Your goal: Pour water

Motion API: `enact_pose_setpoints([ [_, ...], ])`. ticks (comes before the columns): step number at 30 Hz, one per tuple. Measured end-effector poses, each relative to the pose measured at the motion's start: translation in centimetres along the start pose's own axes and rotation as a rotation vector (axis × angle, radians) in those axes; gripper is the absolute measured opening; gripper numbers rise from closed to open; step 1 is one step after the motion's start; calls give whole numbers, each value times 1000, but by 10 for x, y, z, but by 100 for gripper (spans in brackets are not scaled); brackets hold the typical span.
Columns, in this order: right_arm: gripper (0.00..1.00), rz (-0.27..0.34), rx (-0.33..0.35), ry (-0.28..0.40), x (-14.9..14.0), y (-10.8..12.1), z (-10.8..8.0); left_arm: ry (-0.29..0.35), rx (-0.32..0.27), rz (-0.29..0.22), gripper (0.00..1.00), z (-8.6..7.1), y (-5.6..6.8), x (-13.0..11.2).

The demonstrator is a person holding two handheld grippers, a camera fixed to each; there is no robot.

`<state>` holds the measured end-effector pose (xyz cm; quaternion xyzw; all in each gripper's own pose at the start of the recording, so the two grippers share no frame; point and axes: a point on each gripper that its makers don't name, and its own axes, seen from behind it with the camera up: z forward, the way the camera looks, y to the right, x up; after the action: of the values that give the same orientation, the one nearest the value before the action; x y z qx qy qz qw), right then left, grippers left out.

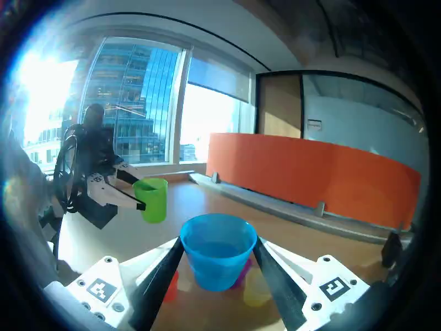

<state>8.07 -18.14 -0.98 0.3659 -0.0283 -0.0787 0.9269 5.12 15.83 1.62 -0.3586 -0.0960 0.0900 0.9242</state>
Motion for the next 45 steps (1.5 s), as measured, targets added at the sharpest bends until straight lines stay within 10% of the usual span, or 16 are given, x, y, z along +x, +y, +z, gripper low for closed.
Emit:
enact_pose_setpoints([
  [45, 92, -54, -10, 73, 46, 6, -20, 98, -67, 0, 82, -5, 33, 46],
])
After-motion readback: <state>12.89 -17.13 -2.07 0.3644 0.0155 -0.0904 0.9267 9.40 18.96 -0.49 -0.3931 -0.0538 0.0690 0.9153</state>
